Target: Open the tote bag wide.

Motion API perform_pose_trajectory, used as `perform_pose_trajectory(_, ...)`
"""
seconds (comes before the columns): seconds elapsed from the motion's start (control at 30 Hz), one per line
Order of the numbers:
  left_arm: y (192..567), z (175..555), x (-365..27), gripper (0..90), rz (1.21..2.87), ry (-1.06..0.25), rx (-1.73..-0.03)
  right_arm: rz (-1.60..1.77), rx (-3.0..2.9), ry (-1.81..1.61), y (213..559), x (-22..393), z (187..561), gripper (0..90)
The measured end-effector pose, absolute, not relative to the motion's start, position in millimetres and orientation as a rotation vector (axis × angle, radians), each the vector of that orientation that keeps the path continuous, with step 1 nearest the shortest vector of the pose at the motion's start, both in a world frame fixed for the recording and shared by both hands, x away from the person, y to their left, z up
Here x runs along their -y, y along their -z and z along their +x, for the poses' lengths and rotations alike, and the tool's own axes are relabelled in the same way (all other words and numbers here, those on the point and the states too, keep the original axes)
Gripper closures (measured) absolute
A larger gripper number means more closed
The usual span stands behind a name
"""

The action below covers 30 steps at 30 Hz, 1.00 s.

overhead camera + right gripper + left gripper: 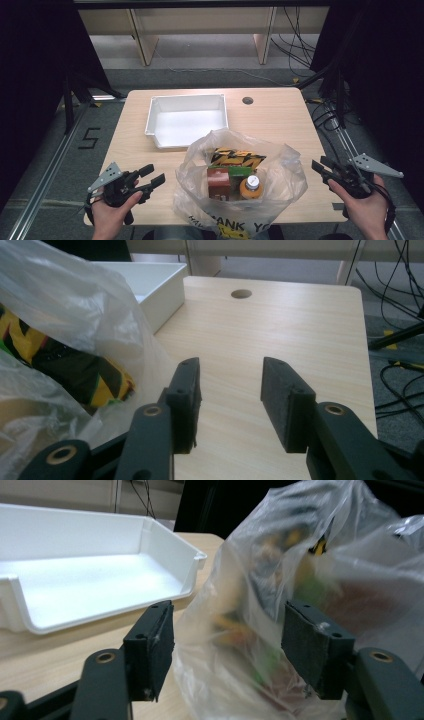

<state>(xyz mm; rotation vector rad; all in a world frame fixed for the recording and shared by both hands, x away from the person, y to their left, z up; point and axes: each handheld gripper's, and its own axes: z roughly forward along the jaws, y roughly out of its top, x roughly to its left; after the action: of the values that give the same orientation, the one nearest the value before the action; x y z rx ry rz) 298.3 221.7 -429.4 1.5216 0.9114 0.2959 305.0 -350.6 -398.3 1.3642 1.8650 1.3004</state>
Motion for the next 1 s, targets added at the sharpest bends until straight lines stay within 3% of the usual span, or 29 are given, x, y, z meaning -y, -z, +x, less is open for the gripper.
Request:
perform_pose_trajectory(0.5, 386, 307, -181, 34.8, 1.521, -0.254, -0.809, 1.236, -1.838, -1.381, 358, 336, 295, 57.9)
perform_pose_trajectory(1.0, 357, 328, -134, 41.5, 1.635, -0.220, -0.724, 1.074, -1.937, -1.450, 336, 306, 295, 54.1)
